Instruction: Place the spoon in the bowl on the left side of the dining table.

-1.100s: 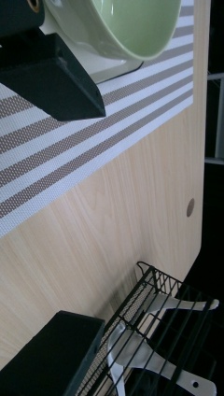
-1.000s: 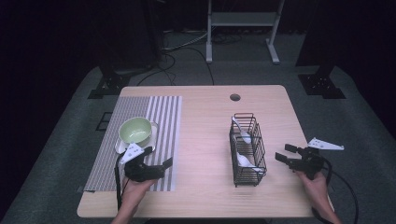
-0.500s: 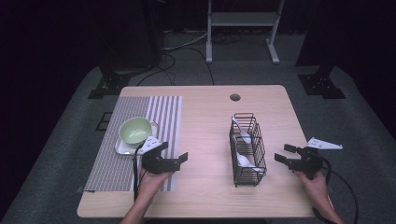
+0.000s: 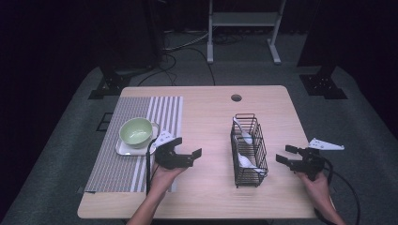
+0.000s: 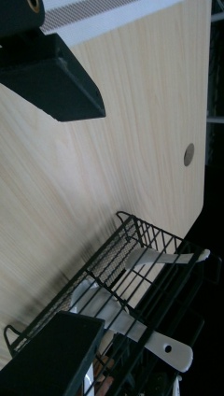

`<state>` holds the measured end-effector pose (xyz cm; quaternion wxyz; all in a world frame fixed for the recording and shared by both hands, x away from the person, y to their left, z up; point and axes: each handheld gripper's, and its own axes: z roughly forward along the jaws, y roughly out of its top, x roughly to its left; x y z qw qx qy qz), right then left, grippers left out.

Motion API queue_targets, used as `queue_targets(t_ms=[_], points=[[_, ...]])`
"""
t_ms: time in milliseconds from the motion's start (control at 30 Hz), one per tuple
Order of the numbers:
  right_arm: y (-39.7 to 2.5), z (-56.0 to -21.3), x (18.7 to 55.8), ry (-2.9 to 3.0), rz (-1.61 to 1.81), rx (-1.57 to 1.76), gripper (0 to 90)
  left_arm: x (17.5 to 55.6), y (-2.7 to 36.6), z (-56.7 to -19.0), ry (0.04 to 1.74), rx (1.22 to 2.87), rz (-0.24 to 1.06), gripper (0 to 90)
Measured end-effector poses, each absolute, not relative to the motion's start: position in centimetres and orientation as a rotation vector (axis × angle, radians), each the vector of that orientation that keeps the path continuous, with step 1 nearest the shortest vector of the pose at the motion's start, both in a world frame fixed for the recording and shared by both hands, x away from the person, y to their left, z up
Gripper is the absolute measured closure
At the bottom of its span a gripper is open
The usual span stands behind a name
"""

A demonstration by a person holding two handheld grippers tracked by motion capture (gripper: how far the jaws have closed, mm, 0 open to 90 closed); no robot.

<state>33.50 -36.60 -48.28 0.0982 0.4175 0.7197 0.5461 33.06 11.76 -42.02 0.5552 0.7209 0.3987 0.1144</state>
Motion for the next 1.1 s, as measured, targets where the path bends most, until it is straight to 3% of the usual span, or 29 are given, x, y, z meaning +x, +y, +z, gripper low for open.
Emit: queue_targets(t_ms=[400, 1100], points=[[-36.6, -48.3, 33.5, 2.124, 1.618, 1.237, 16.8, 34.0, 8.7, -41.3, 0.862, 1.698, 0.201, 1.0], [-36.6, -48.3, 33.5, 2.134, 1.620, 1.226, 16.8, 33.9, 3.8, -39.2, 0.723, 1.711, 0.081, 12.6]])
